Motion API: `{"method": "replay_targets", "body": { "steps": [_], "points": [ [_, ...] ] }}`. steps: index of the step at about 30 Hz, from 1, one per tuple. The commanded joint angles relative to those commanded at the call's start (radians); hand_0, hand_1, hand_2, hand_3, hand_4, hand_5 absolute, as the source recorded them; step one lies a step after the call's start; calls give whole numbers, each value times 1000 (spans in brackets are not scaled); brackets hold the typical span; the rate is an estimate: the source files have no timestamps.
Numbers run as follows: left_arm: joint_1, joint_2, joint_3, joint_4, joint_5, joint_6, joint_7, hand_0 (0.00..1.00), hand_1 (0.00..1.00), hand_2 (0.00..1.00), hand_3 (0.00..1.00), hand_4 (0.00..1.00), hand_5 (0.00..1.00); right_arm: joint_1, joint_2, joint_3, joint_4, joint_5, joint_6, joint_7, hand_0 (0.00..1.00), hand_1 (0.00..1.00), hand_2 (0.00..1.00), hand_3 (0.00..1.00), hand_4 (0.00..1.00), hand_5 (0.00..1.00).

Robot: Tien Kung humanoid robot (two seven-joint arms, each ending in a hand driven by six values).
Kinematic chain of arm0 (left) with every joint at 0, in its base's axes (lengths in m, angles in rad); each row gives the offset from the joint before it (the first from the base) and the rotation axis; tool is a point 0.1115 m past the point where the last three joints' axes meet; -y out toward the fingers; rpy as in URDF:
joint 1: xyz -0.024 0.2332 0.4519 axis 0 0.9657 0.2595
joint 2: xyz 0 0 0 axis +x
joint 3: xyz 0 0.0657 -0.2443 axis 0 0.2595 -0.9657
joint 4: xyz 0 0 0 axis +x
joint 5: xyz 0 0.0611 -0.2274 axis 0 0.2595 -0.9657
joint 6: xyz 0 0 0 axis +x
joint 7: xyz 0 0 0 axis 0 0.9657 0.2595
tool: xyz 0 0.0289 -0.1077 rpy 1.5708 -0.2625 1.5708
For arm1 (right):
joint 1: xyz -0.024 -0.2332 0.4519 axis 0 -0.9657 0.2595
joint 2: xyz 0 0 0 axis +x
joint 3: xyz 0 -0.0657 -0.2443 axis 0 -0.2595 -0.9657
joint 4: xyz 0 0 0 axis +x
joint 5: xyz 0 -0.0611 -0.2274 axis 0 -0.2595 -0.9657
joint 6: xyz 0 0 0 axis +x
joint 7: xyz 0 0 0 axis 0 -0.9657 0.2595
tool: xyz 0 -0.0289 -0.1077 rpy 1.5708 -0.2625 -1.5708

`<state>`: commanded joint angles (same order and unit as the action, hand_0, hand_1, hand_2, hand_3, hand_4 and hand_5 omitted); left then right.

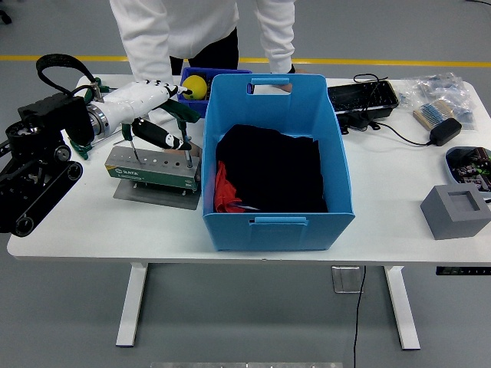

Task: Lift tool from toolbox,place it in box,lift tool from toolbox,place it in box

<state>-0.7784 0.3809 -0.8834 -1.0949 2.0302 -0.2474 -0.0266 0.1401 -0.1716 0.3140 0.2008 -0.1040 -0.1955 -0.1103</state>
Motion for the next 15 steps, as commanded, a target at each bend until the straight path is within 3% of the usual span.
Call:
{"method": "replay_targets", "body": {
  "steps": [3,4,9,10,15],
  "points": [
    [-26,-8,29,49,7,18,-16,897,941,947,915,998,573,4,-2,9,0,-16,2,-5,654,628,703,561,770,669],
    [-35,-11,36,67,10,27,-24,841,826,807,797,998,576,5,-3,12,1,-21,2,-6,654,628,703,560,770,668],
    [-68,-24,59,125,14,71,-58,841,826,807,797,998,576,9,-6,18,1,-33,4,-10,654,628,703,560,770,668],
    [-73,-26,63,134,15,77,-63,750,639,622,670,998,565,10,-6,19,1,-34,5,-10,654,629,703,561,771,669],
    [-97,-37,93,172,19,100,-84,750,639,622,670,998,565,14,-9,21,0,-42,8,-11,654,629,703,561,771,669]
  ]
}}
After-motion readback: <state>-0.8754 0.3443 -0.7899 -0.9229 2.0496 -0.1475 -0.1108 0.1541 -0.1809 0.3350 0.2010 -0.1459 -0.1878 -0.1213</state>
